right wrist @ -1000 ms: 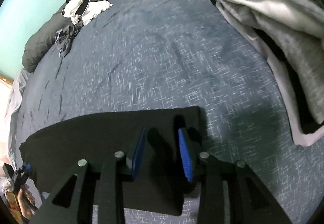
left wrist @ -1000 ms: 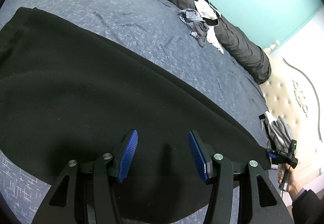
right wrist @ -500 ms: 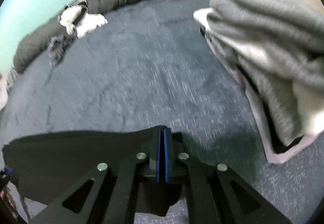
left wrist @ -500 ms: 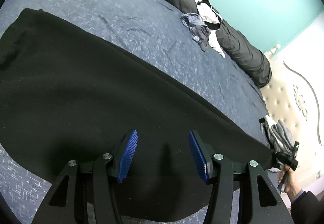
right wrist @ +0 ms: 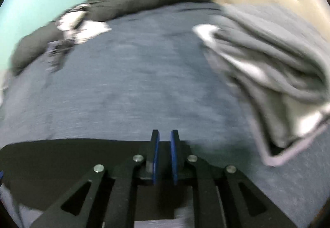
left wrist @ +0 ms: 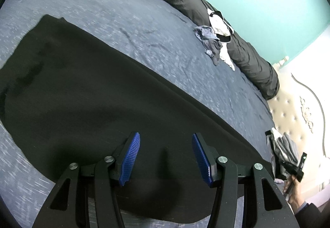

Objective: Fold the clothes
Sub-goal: 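Move the right tool over the garment toward the left tool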

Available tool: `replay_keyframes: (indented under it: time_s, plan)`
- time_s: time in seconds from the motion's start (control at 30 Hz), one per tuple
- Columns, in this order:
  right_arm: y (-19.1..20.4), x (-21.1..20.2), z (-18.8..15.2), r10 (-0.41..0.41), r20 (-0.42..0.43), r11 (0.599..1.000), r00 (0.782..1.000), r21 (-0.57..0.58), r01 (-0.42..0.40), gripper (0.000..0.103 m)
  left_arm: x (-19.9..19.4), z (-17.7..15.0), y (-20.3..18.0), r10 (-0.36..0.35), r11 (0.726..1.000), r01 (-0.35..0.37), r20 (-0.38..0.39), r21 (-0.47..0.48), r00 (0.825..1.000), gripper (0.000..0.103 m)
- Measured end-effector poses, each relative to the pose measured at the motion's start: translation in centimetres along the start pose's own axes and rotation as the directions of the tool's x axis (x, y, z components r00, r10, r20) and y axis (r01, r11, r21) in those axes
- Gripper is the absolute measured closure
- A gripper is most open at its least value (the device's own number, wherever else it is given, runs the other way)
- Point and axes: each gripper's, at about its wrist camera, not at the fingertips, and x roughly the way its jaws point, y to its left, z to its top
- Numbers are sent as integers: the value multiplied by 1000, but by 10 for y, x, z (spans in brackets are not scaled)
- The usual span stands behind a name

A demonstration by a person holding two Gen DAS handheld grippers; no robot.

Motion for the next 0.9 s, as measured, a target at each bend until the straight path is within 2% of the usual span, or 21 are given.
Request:
replay_keyframes:
  time_s: [0.07,0.17,0.27,0.43,0.57,0.9]
  plan:
    - [36,1,-2,75,-20,995,997,-65,-76,83,-3,3,3,27,1000,-27,6,1,1000,44]
    - [100,7,-13,181,-77,969,981,-159,-191,75,-6,8,7,47,999,-48,9,11,999,41]
    - [162,17,-26,274,-140,927,952,-225,-300,69,-6,11,10,77,997,-77,8,27,997,38]
    - [266,31,-53,368,-239,836,898,-339,-433,57,-2,16,19,116,992,-116,-7,53,993,35]
    - [328,46,-60,384,-302,770,872,-417,-483,55,-3,18,27,115,992,-114,-13,49,993,35]
    - [408,74,-70,337,-369,663,866,-560,-497,53,-6,20,38,107,994,-106,-18,41,994,35]
